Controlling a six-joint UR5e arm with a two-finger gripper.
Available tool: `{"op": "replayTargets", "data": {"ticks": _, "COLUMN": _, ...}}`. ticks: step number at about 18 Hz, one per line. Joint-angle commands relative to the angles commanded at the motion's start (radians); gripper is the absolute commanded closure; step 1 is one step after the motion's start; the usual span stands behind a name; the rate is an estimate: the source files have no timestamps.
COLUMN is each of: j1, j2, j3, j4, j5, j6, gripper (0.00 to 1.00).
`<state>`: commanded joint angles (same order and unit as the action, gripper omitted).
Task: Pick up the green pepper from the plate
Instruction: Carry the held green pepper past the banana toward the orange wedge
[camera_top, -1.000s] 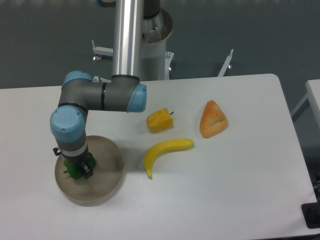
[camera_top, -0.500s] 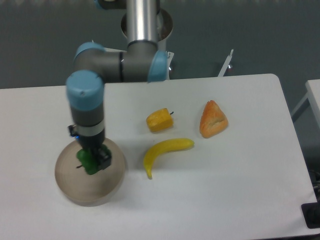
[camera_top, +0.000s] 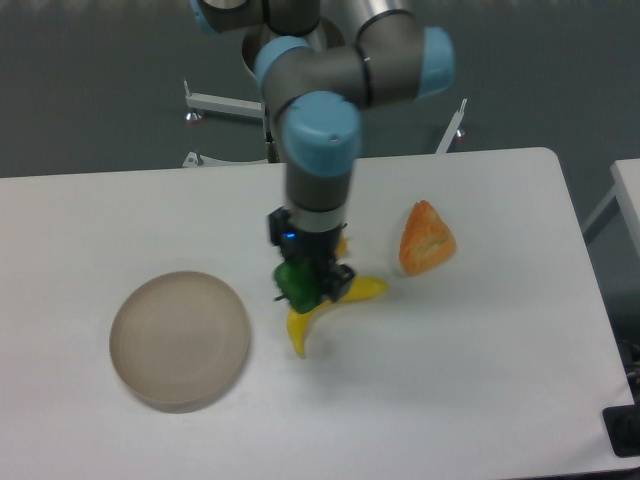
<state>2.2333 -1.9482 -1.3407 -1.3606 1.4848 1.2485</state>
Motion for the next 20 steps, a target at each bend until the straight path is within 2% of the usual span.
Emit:
{"op": "replayTargets", "data": {"ticks": 7, "j1": 0.114, "j2": -0.044, "j3": 0.020, "j4": -0.008, "j5": 0.026, "j6": 0.182, "gripper": 0.94}}
{"op": "replayTargets", "data": {"ticks": 9, "j1": 0.120, "j2": -0.048, "j3": 0.021, "j4": -0.008, "j5": 0.035, "j6": 0.261, "gripper": 0.93}}
{"op": "replayTargets", "data": {"ticks": 13, "j1": 0.132, "j2": -0.054, "j3": 0.017, "j4": -0.008, "j5": 0.077, "j6": 0.321, "gripper": 0.92}}
{"op": "replayTargets", "data": {"ticks": 20, "j1": 0.132, "j2": -0.052, "j3": 0.005, "j4": 0.001, "j5": 0.072, "j6": 0.322, "gripper": 0.92}}
